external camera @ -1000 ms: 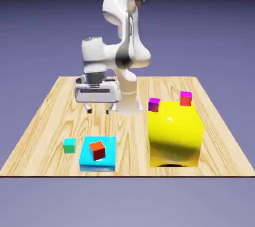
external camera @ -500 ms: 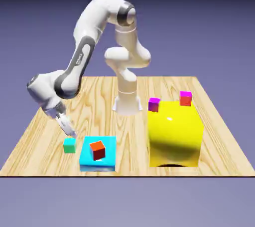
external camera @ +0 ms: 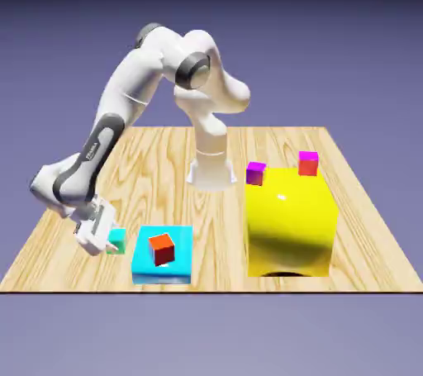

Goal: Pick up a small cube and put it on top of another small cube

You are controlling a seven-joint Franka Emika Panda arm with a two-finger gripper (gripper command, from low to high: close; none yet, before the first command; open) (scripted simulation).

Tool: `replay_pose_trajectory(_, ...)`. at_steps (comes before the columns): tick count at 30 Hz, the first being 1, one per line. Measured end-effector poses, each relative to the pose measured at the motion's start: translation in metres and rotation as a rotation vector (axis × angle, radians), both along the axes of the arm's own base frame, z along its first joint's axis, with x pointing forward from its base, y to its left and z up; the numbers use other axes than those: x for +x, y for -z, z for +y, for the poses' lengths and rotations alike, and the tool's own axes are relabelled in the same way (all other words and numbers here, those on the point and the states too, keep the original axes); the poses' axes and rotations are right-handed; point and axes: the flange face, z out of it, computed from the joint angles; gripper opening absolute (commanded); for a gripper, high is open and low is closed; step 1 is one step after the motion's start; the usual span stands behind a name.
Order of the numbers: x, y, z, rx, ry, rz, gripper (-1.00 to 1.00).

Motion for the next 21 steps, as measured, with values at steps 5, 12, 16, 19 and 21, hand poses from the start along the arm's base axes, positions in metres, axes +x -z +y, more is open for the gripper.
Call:
replay_pose_trajectory(5,0.095,-0.049,0.061,0.074,-0.124,-0.182,-1.00)
replay_pose_trajectory(12,0.196,-0.138,0.262,0.195,-0.653,-0.380,-1.00)
replay_pose_trajectory(16,0.198,-0.181,0.381,0.248,-0.988,-0.391,-1.00)
replay_pose_trajectory(19,0.177,-0.196,0.456,0.266,-1.231,-0.319,-1.00)
replay_pose_trajectory(21,0.158,-0.208,0.502,0.263,-1.392,-0.267,-1.00)
